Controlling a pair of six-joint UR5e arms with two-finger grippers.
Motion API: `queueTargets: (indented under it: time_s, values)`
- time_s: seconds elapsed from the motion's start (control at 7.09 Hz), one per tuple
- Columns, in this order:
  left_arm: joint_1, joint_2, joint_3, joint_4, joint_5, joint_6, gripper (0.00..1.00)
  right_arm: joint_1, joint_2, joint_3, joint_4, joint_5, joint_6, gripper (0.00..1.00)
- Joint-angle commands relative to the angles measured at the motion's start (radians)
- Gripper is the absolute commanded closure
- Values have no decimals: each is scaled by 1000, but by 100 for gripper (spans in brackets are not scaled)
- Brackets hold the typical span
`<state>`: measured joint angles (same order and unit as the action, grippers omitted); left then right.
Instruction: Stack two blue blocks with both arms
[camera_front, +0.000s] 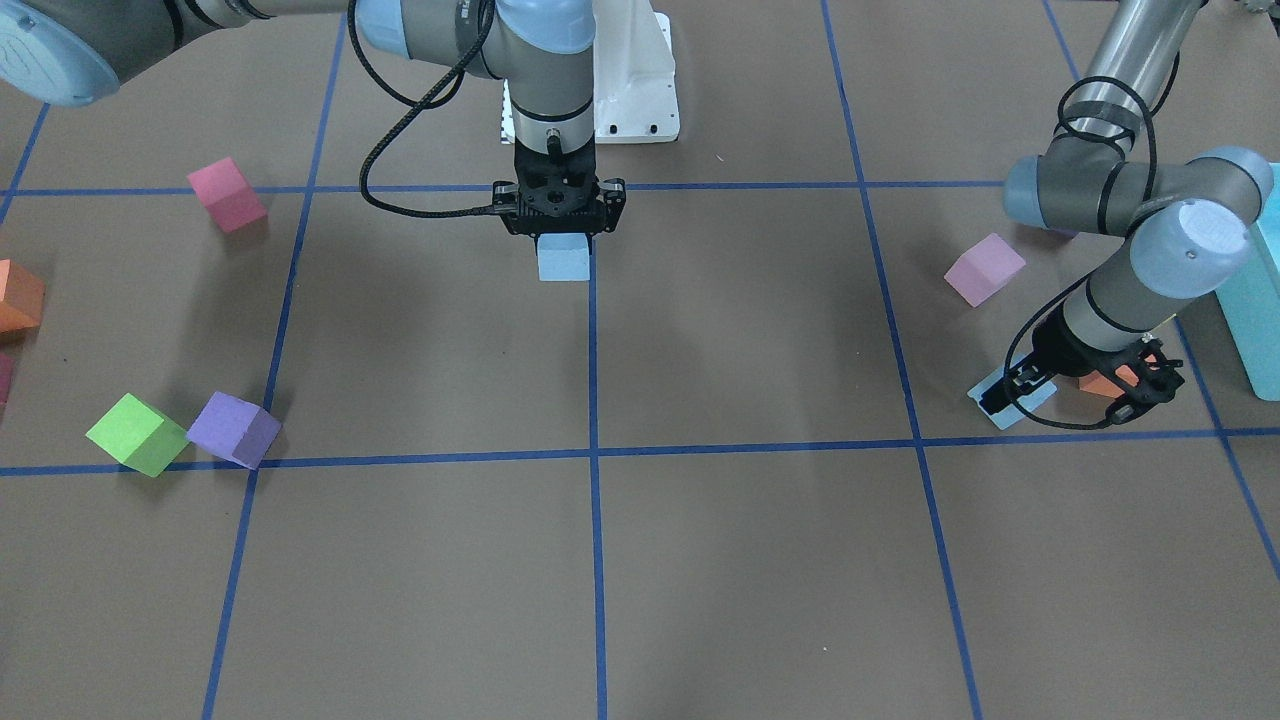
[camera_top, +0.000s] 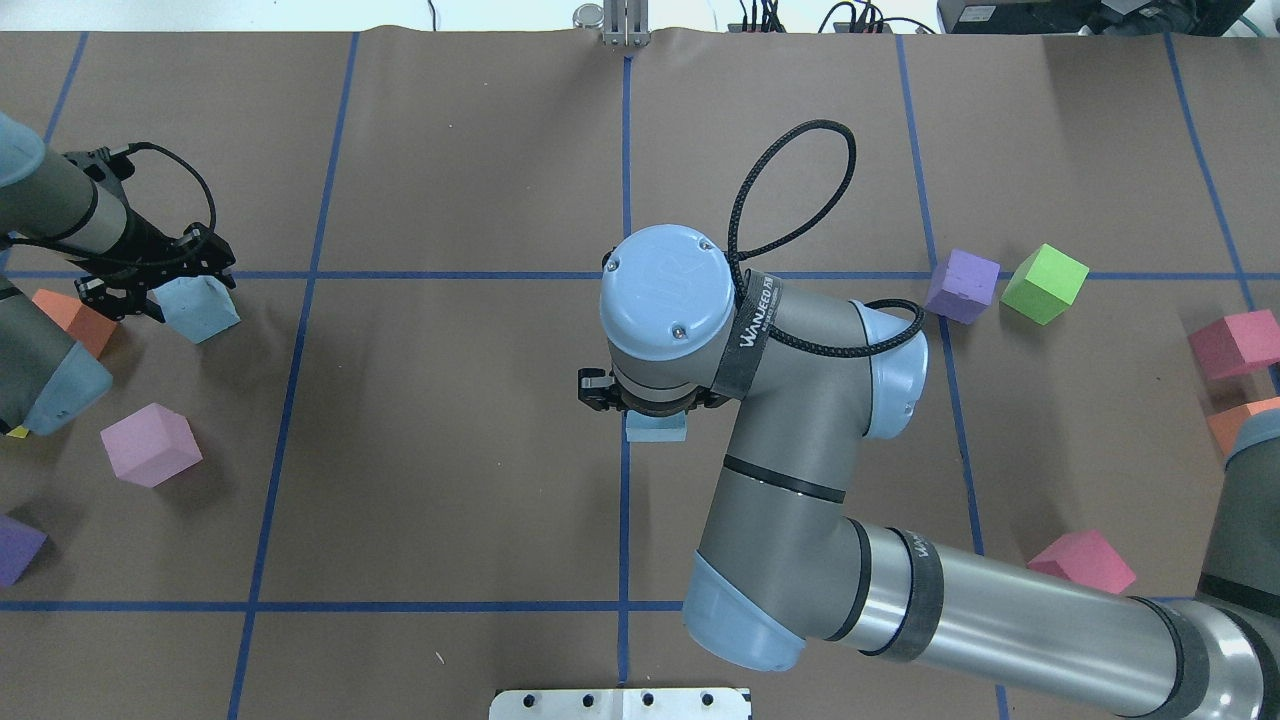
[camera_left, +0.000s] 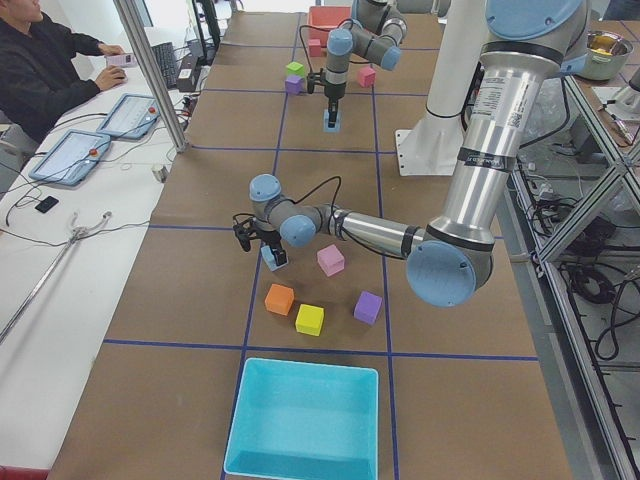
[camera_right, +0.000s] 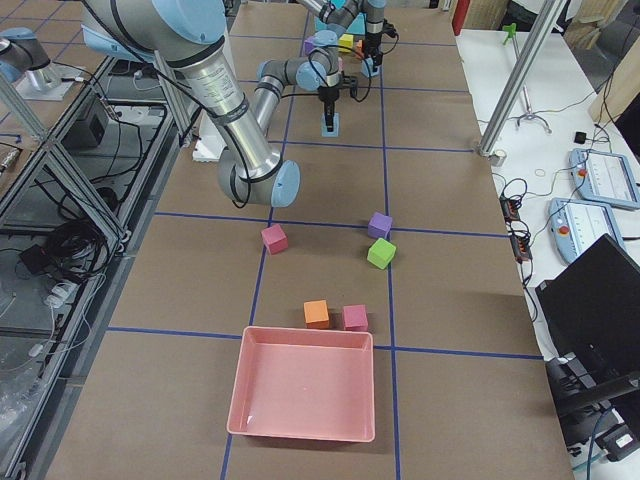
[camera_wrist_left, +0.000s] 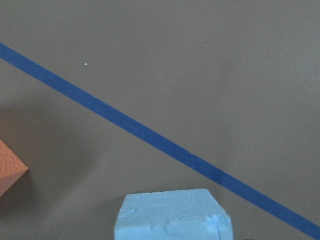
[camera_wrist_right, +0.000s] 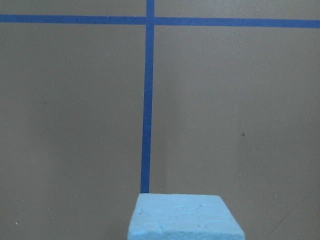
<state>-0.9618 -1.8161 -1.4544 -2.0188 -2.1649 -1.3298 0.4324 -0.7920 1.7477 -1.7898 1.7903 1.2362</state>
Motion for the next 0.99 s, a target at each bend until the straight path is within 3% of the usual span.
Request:
queueTargets:
  time_s: [0.0,0.28,0.56,0.85]
  values:
    - [3,0,6,2,0,3,48,-12,-1,-39,30,0,0,52]
    - [3,-5,5,2,0,6,53,-20,-4,-123,145,1,29,52]
    - [3,-11,-7,2,-4,9,53,-20,-4,-140,150,0,28,52]
    - [2,-22,-20,2,-12,9,53,-20,-3,-187,243,0,57,51]
